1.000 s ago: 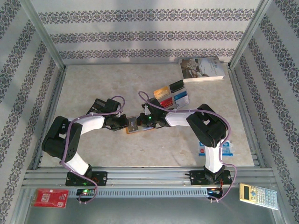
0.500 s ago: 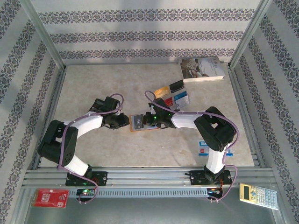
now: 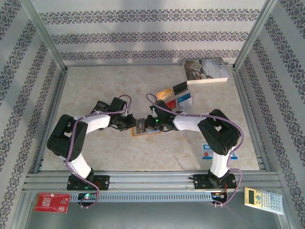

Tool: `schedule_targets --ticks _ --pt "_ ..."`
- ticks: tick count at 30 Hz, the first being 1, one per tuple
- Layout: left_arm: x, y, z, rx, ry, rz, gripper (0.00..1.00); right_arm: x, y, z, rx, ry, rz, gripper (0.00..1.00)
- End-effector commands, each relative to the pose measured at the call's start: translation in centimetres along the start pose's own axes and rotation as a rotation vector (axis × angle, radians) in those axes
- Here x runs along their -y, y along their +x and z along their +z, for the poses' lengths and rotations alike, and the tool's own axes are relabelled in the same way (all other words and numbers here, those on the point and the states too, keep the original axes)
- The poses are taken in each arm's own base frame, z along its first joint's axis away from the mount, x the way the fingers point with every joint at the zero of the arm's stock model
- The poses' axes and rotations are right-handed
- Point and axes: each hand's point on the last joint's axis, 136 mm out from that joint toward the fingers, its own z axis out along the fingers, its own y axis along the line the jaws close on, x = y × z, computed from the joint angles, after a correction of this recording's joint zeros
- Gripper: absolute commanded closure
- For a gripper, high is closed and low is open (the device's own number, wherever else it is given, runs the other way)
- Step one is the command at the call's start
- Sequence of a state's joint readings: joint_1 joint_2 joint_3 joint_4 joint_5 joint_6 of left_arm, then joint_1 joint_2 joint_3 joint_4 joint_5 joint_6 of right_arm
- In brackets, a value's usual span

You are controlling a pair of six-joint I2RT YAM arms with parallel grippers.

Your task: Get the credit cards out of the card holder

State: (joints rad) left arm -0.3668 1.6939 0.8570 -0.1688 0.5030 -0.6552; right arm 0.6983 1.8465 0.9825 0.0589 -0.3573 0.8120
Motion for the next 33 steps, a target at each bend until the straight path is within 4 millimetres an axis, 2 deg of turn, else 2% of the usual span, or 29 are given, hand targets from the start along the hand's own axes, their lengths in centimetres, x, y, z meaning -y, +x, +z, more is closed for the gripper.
schedule_targets --ticks 1,5,9,13,19,22,27,33 --pt "-0.2 -0.2 0.7 -0.005 -0.022 0.015 0.88 0.2 0.5 0.6 -0.034 0.014 -0.007 1.0" --pt "-1.5 0.5 1.3 -0.033 -0.063 0.006 0.9 1.0 0.3 0.4 -0.026 0.029 0.012 1.0" --pt "-3.0 1.1 1.0 -0.039 -0.136 0.006 0.92 2.0 -0.2 -0.5 0.002 0.043 0.03 1.0" --pt "-2.8 1.2 0.6 -0.035 -0.131 0.013 0.92 2.4 -0.5 -1.2 0.022 0.045 0.036 1.0" --pt "-1.2 0.6 0.1 -0.027 -0.073 0.02 0.92 1.4 -0.4 -1.0 0.008 -0.001 0.028 1.0" --pt "-0.3 0.5 0.1 -0.033 -0.043 0.022 0.91 0.0 -0.3 -0.7 -0.007 -0.063 0.013 0.94" --pt "-0.6 0.6 0.2 -0.038 -0.049 0.018 0.91 -2.0 -0.3 -0.6 -0.011 -0.141 -0.004 0.83" --pt "-0.9 0.8 0.3 -0.04 -0.055 0.013 0.91 -1.8 -0.2 0.2 -0.026 -0.14 0.008 0.82"
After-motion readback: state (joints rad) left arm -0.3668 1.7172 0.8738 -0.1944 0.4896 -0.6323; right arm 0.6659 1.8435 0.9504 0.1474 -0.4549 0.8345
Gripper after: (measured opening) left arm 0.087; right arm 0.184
